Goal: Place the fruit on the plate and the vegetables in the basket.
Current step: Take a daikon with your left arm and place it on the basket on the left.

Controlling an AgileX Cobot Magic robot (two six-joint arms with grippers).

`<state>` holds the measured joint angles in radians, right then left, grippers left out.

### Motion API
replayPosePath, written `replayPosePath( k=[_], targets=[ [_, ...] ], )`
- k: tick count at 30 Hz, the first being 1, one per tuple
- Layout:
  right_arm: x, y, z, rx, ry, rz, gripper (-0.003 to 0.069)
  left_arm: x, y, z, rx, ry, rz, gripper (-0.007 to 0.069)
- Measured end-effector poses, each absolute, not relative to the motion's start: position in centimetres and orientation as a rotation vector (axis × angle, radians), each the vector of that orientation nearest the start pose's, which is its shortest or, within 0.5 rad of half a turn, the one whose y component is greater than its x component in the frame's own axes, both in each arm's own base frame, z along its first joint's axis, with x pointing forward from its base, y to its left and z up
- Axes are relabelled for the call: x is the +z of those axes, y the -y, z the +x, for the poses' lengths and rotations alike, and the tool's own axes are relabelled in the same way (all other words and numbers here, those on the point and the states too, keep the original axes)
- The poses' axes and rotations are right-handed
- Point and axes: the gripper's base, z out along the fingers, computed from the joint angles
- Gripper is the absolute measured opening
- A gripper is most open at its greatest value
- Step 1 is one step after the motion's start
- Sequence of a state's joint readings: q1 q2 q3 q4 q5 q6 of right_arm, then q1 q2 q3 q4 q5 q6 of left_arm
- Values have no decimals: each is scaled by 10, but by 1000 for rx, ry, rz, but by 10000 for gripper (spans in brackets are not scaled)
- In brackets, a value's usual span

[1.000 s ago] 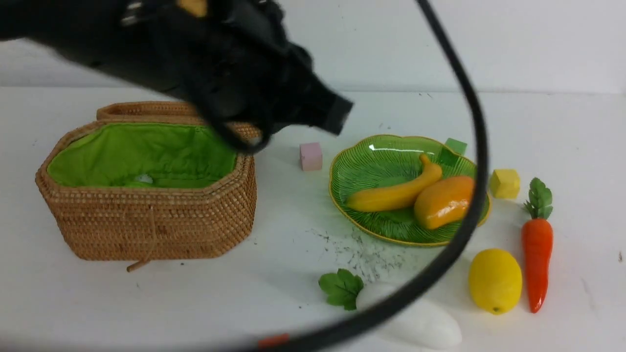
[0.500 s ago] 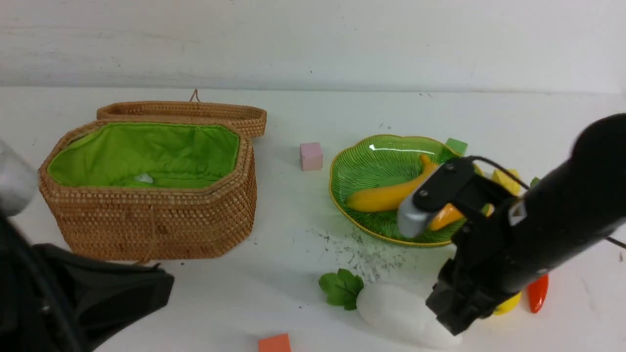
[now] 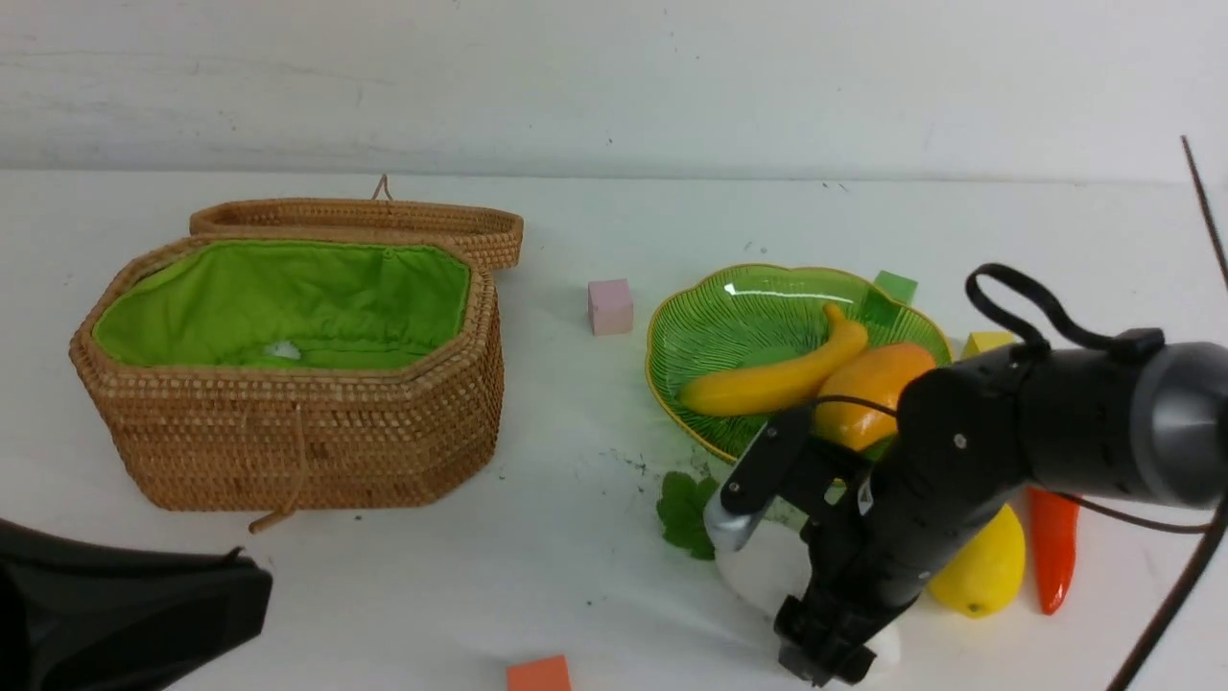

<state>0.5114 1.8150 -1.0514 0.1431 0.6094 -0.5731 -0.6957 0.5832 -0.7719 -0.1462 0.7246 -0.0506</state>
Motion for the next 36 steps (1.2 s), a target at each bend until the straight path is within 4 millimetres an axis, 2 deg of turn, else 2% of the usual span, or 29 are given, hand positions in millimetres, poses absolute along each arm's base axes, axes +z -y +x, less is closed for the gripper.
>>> replayPosePath(
  k=[3,6,8,9,10,11,14,15,18,20,22,23,25,26,32,33,36],
  targets=[
    [161,-174,294,125,-2502,-1366,505,361,72,73,-634,-1982,610,-13],
    [165,-173,292,130,-2522,-1391,508,361,72,73,-631,-1985,611,-13],
    [181,-173,286,169,-2559,-1394,508,360,72,73,-615,-1986,615,-13],
    [183,-173,286,175,-2562,-1390,508,360,71,74,-609,-1986,617,-13],
    [203,-176,282,224,-2568,-1349,508,360,70,75,-576,-1987,618,-13],
    [214,-178,280,245,-2556,-1331,508,360,69,76,-560,-1989,608,-13],
    [261,-194,277,310,-2418,-1254,508,359,63,81,-478,-1994,545,-13],
    [287,-206,278,335,-2304,-1226,508,360,59,84,-449,-2001,486,-13],
    [331,-237,283,375,-2056,-1185,508,361,51,89,-384,-2000,353,-13],
    [352,-261,290,394,-1902,-1164,508,362,46,92,-351,-1995,268,-13],
    [364,-289,300,406,-1773,-1148,508,363,43,94,-330,-1987,213,-13],
    [365,-302,307,405,-1725,-1142,508,364,42,95,-321,-1982,192,-13],
    [363,-315,314,402,-1688,-1138,508,364,41,95,-321,-1981,172,-13],
    [350,-335,332,391,-1653,-1133,508,364,40,95,-318,-1980,160,-13],
    [312,-369,375,361,-1602,-1087,515,364,39,95,-317,-1985,146,-13],
    [309,-372,377,360,-1600,-1083,531,364,39,95,-317,-1985,146,-13],
    [303,-376,382,355,-1593,-1078,637,364,40,95,-320,-1987,145,-13]
  ],
)
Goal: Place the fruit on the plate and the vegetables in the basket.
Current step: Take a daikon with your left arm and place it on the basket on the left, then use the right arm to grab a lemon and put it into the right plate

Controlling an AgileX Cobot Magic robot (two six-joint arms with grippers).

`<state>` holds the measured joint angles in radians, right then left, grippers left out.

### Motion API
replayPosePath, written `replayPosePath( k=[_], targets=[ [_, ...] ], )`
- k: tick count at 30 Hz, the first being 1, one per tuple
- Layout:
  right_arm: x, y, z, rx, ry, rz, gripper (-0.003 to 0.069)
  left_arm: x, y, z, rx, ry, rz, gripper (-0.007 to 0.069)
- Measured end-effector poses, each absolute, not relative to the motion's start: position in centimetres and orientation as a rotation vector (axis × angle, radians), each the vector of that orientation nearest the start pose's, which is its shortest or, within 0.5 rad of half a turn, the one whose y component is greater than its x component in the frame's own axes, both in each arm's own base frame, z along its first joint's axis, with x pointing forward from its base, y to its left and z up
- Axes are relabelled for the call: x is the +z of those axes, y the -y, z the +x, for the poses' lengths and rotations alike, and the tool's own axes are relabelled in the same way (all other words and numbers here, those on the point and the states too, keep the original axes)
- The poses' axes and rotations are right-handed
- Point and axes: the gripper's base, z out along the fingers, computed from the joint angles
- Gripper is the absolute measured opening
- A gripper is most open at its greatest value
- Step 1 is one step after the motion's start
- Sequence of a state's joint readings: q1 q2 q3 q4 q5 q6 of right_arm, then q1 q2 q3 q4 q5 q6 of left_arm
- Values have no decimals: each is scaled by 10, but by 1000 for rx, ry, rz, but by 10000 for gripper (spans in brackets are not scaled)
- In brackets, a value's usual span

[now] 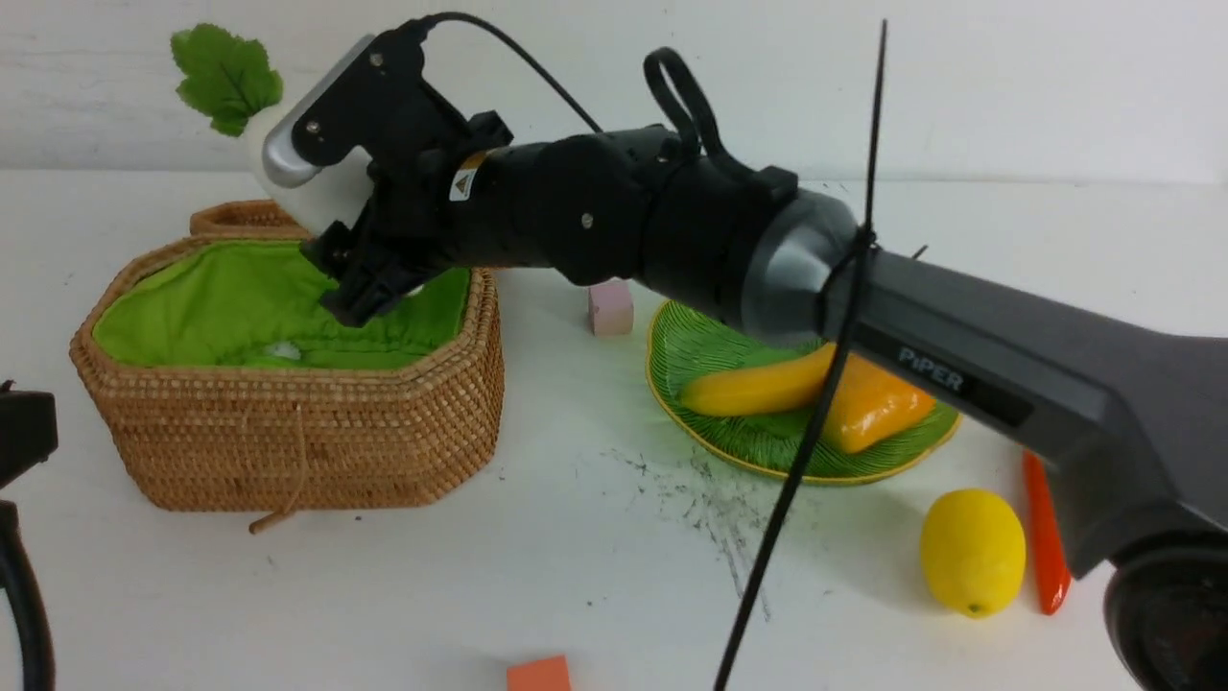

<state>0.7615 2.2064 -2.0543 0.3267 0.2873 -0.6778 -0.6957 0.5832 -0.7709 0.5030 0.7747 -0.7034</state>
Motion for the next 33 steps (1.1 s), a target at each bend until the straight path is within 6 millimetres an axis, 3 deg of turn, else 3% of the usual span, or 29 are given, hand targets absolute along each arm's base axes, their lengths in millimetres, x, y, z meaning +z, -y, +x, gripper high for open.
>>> replayPosePath(
  k=[4,8,11,14,15,18,19,22,26,29,33],
  targets=[
    [308,-375,382,348,-1578,-1074,672,364,40,95,-324,-1986,145,-13],
    [329,-366,370,340,-1590,-1139,613,365,41,95,-333,-1976,148,-13],
    [361,-347,345,362,-1681,-1233,506,365,42,95,-347,-1972,156,-13],
    [407,-306,312,370,-1854,-1250,345,365,45,94,-368,-1967,212,-13],
    [415,-293,304,360,-1931,-1251,282,365,48,93,-388,-1965,244,-13],
    [434,-253,292,312,-2134,-1135,128,365,55,89,-471,-1967,306,-13],
    [438,-234,293,294,-2227,-997,40,365,58,87,-508,-1966,348,-13],
    [437,-207,293,258,-2326,-833,-12,365,65,82,-588,-1975,411,-13],
    [416,-157,283,197,-2503,-567,-11,365,75,74,-700,-1952,541,-13],
    [381,-117,268,153,-2678,-304,13,367,80,69,-747,-1912,638,-13],
    [319,-92,260,98,-2857,-34,117,368,83,65,-778,-1880,715,-13]
  ],
)
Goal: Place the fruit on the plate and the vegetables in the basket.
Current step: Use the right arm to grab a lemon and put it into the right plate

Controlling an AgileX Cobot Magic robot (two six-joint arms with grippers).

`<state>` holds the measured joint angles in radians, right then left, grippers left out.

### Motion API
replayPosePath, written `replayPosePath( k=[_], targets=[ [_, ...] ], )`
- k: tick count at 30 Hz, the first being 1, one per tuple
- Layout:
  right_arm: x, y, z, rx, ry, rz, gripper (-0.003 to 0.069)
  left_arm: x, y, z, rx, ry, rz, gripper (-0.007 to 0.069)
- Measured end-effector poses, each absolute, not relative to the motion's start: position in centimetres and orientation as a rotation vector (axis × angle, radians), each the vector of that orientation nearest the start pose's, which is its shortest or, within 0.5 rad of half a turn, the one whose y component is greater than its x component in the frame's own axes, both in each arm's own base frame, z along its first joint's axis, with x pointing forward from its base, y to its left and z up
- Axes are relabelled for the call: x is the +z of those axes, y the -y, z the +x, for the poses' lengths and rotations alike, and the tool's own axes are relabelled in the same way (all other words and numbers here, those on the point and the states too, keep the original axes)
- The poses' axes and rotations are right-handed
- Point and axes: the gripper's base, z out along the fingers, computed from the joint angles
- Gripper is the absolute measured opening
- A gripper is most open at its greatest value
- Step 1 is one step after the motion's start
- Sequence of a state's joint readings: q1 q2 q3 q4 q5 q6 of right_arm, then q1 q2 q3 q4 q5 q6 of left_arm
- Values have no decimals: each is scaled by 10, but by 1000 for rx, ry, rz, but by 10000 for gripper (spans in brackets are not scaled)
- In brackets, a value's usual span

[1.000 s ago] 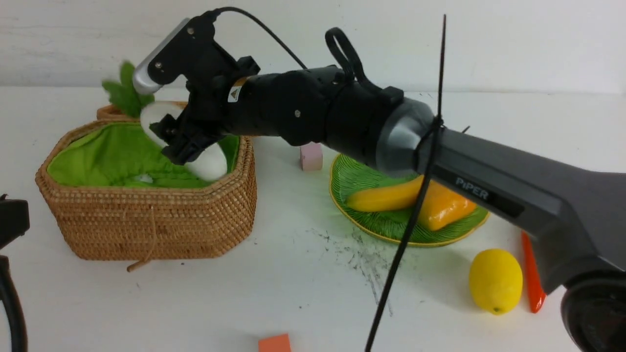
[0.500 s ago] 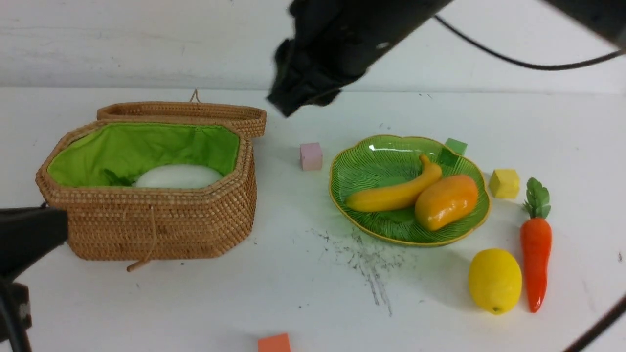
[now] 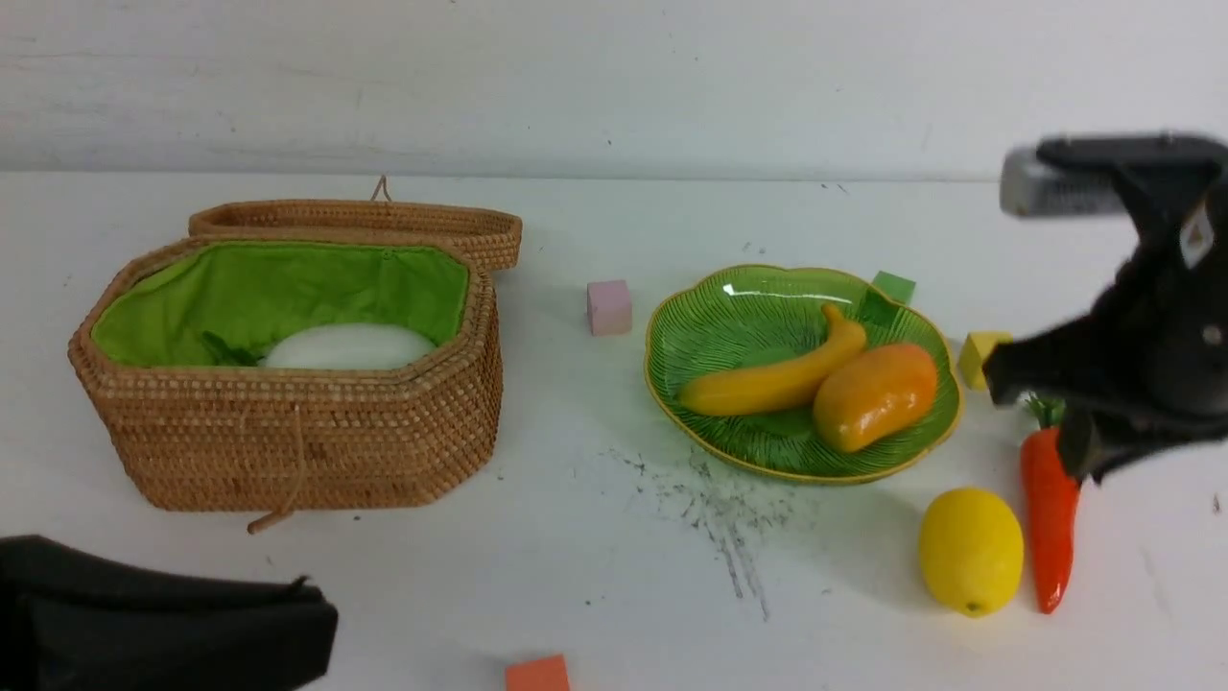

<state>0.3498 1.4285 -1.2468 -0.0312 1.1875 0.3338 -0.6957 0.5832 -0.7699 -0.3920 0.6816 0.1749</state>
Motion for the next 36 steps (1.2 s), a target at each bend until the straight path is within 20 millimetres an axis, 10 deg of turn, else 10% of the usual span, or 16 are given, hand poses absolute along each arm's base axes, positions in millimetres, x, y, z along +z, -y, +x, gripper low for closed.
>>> replayPosePath(
  k=[11,19,36],
  targets=[
    [226,-86,310,116,-2852,197,661,368,85,62,-792,-1860,780,-13],
    [188,-88,332,155,-2850,251,609,366,85,61,-792,-1878,795,-13],
    [185,-91,337,175,-2857,160,591,365,85,60,-793,-1886,802,-11]
  ],
)
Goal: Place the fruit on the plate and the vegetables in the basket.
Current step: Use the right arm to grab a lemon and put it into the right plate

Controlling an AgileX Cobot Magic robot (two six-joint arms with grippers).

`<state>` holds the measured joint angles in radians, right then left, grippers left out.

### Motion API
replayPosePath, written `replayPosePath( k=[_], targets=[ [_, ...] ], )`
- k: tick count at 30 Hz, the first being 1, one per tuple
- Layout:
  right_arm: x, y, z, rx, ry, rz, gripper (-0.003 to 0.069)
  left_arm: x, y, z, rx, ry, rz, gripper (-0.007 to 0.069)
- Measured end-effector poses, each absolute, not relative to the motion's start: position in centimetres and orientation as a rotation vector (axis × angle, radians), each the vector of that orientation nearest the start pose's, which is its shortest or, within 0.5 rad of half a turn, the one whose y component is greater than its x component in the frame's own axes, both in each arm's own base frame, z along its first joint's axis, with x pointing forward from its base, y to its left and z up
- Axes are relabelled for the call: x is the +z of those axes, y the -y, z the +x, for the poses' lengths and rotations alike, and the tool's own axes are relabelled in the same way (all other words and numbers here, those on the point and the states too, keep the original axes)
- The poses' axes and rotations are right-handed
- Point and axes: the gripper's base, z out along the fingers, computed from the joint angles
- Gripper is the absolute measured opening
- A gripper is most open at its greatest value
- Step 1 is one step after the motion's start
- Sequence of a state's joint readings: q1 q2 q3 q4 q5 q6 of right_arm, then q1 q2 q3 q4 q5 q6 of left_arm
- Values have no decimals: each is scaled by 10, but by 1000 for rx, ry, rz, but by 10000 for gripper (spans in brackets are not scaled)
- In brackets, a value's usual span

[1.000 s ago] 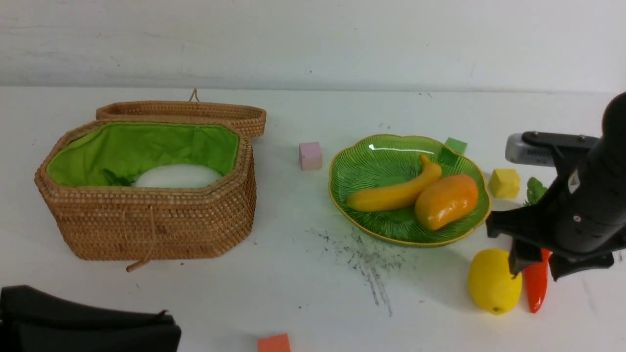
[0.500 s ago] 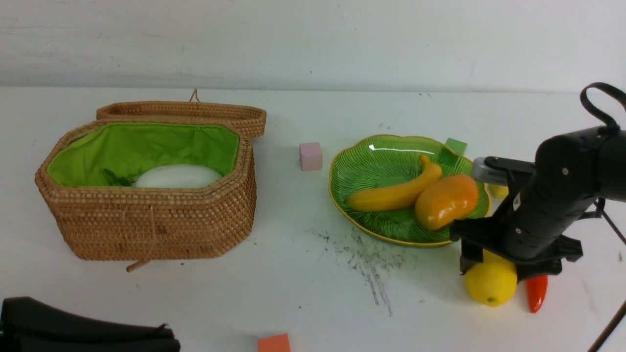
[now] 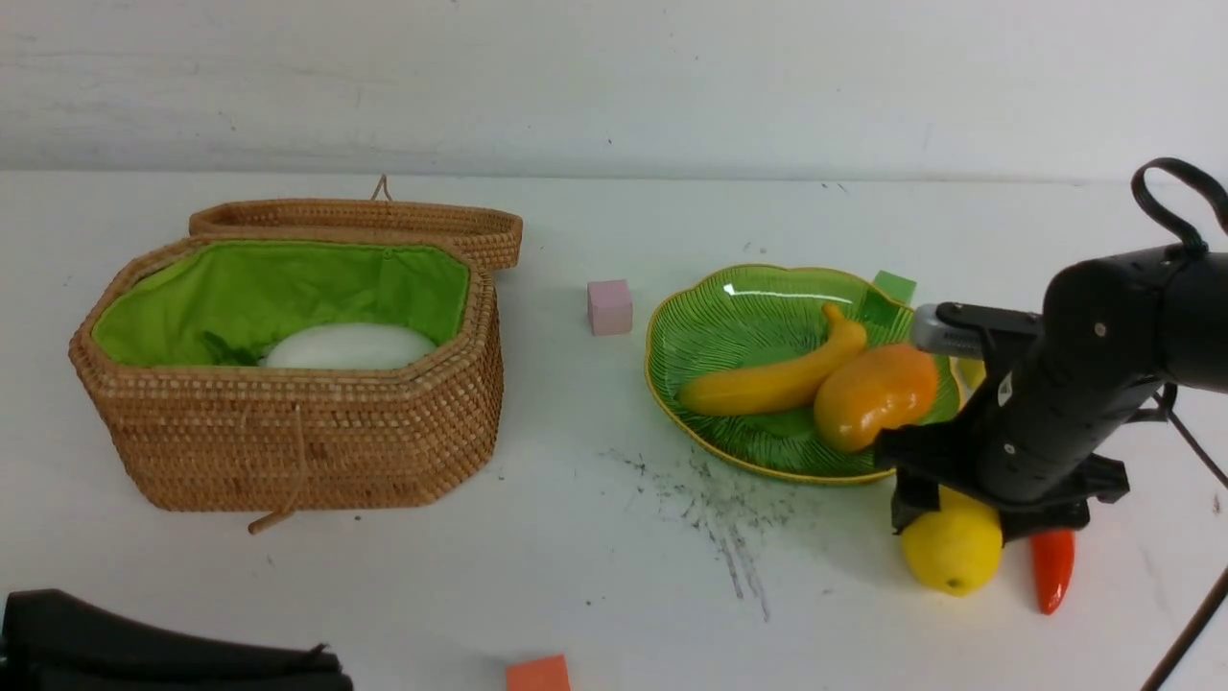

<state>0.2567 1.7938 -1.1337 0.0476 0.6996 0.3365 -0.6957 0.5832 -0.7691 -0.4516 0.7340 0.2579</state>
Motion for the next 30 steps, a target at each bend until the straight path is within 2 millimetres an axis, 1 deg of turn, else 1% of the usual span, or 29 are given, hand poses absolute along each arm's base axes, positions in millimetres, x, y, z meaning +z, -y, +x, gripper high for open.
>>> replayPosePath(
  k=[5,9,12,14,16,17,18,19,22,25,27,29,30],
  targets=[
    [193,-90,327,172,-2903,144,591,365,85,60,-793,-1886,802,-10],
    [205,-88,318,176,-2909,144,591,365,85,60,-793,-1887,802,-9],
    [230,-86,307,210,-2873,148,591,365,85,61,-793,-1882,798,-9],
    [242,-86,304,239,-2838,150,591,366,85,61,-792,-1874,791,-9],
    [256,-88,305,282,-2762,128,591,368,85,63,-782,-1854,778,-9],
    [268,-90,312,316,-2672,99,591,369,85,65,-771,-1830,762,-9],
    [273,-91,316,335,-2626,89,591,371,84,66,-766,-1817,753,-9],
    [283,-94,325,366,-2522,62,591,374,84,68,-755,-1780,728,-8],
    [294,-102,346,420,-2375,34,590,382,83,72,-740,-1698,670,-8],
    [293,-108,366,449,-2310,16,590,386,82,74,-738,-1651,634,-8],
    [286,-114,385,465,-2289,-8,590,389,82,75,-737,-1628,617,-7],
    [282,-117,393,468,-2286,-18,590,389,82,76,-737,-1625,614,-7],
    [277,-121,403,469,-2282,-42,590,389,82,76,-737,-1624,614,-7]
  ],
)
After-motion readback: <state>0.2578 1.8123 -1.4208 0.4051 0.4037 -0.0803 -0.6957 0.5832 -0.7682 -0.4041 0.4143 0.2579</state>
